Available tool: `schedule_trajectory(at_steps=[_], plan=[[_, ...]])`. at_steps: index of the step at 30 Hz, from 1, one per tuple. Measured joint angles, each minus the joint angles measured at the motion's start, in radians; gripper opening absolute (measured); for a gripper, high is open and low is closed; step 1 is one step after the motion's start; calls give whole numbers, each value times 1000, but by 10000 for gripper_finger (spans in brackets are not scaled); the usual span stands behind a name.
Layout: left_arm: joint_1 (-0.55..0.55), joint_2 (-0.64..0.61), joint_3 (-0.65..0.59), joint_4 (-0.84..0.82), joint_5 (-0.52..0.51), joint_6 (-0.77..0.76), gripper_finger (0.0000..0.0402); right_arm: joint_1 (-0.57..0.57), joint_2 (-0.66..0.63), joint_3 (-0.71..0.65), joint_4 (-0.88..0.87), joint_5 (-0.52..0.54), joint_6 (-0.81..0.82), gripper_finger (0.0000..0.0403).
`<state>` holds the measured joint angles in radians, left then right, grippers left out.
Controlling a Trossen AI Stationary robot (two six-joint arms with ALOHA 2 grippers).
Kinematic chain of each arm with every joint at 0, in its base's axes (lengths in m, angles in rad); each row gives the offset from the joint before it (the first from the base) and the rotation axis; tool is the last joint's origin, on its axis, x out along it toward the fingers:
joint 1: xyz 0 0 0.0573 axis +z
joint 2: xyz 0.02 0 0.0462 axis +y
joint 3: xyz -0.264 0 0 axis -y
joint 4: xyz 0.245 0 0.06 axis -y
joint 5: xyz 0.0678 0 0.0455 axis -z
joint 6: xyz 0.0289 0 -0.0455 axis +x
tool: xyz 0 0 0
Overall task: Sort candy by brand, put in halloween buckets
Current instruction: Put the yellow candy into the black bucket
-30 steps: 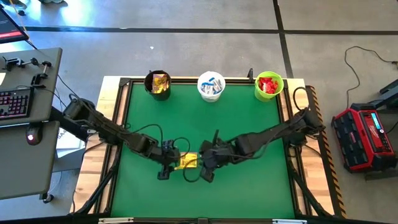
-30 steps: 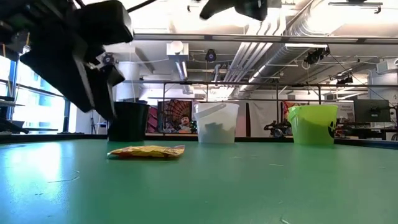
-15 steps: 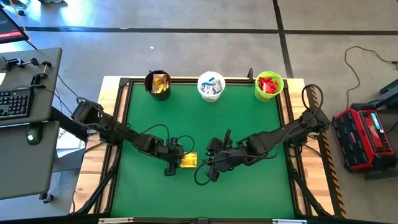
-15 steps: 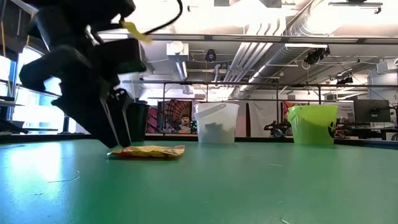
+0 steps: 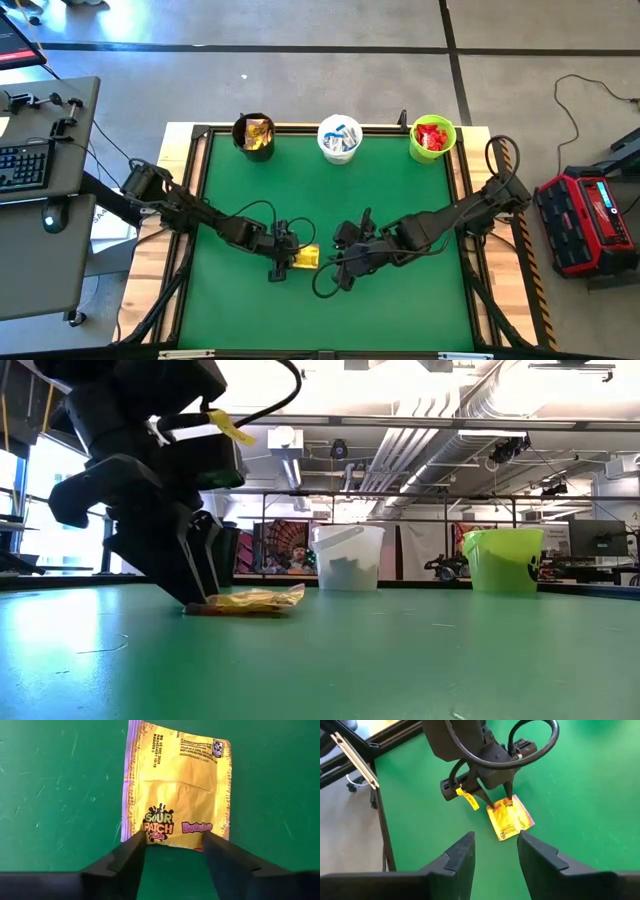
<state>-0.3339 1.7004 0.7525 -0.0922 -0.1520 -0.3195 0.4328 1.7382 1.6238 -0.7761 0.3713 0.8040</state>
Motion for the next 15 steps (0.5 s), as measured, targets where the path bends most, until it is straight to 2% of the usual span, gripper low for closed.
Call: schedule_trajectory(at_steps=[9,15], plan=[[1,-7,-1,-12,12,0,86,0,0,0,-14,-4,-29,135],[6,-60,-6,-61,34,-1,33,0,0,0,-16,-5,-69,135]])
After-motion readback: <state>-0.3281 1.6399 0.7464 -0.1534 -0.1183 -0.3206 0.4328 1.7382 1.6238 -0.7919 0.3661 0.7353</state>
